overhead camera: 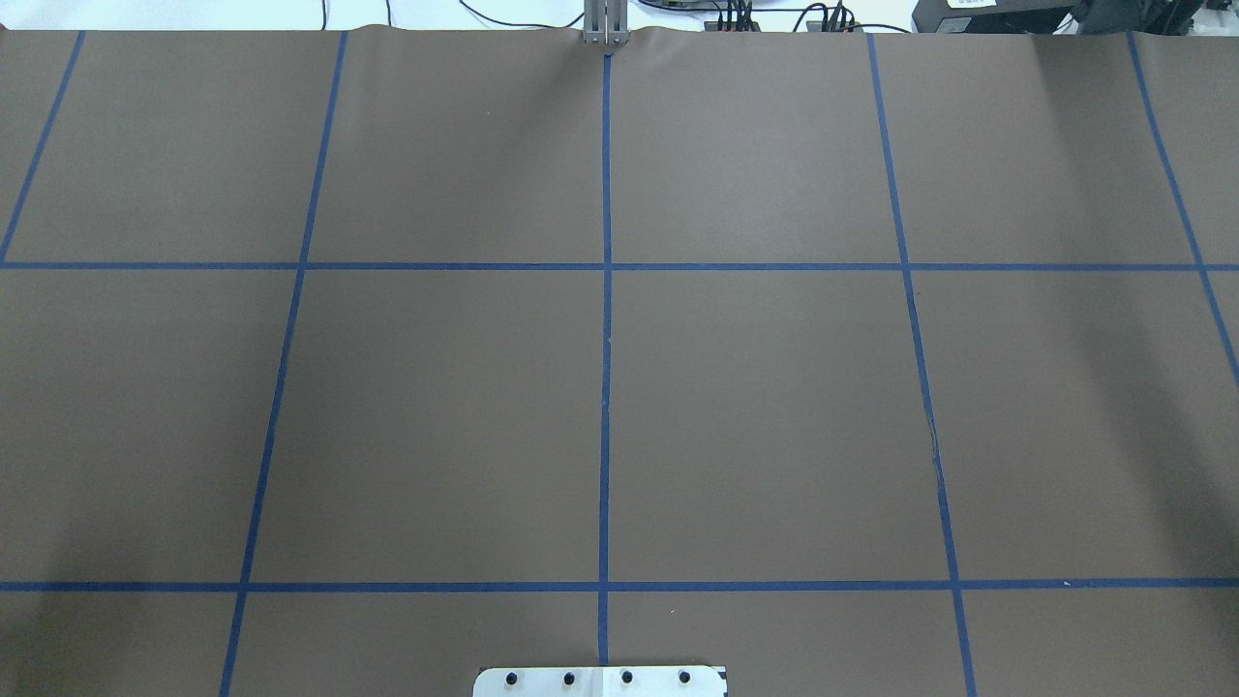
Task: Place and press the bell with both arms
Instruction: 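Lift the held blue bell with the left gripper toward the table, then carry the blue bell with the left gripper to the table's near edge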
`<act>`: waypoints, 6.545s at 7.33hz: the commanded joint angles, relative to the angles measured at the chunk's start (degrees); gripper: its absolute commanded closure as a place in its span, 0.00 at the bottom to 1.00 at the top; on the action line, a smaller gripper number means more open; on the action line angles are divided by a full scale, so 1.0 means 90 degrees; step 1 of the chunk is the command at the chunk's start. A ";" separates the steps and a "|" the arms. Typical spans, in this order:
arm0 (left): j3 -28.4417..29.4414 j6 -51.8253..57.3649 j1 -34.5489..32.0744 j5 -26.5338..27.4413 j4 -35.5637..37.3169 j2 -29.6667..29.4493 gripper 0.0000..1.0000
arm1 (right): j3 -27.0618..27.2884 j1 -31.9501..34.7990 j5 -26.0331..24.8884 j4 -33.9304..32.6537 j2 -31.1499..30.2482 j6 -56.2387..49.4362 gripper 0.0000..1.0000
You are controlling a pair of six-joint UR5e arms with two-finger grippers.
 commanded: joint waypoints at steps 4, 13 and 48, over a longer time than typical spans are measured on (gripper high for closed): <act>0.0106 -0.0459 0.0417 -0.0123 -0.0114 -0.0033 0.00 | 0.0009 -0.0002 0.0000 -0.0010 0.0004 0.0000 0.00; 0.0302 -0.1191 0.1078 -0.0475 -0.1097 0.0463 1.00 | 0.0097 0.0008 0.0000 -0.0020 -0.0016 0.0000 0.00; -0.3278 -0.1295 1.0935 -0.0195 0.3406 -0.1204 1.00 | -0.0069 -0.0041 -0.0039 -0.0029 -0.0026 0.0000 0.00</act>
